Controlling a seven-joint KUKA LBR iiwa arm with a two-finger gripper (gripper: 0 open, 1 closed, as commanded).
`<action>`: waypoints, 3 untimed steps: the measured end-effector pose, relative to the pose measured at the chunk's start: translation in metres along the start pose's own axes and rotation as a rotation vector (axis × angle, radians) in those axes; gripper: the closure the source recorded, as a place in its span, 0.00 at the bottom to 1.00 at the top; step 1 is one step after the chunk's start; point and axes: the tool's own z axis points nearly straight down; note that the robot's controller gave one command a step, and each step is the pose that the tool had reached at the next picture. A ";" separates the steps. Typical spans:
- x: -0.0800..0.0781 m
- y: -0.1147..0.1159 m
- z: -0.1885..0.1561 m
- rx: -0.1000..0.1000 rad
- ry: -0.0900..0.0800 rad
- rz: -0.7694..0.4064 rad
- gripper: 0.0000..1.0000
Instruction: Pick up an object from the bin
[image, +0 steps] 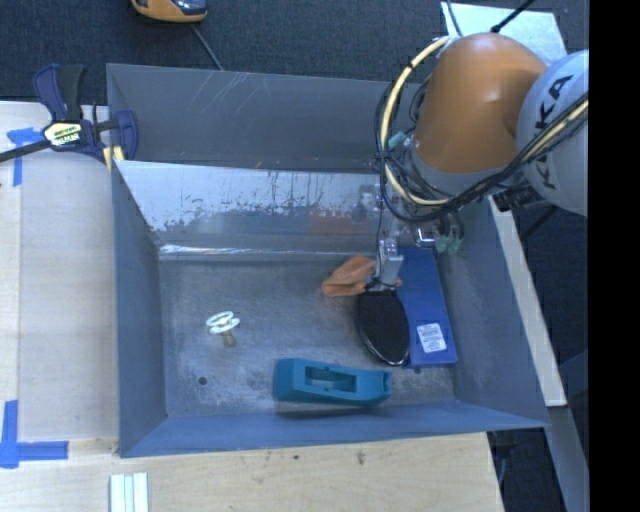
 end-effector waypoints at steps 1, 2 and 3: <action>-0.001 0.000 -0.005 0.000 -0.009 0.000 0.00; 0.027 -0.030 0.054 0.000 -0.013 -0.024 0.00; 0.037 -0.036 0.089 0.001 -0.001 -0.001 0.00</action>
Offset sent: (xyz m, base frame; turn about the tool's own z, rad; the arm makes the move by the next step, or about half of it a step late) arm -0.0400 -0.0423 -0.0787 -0.0318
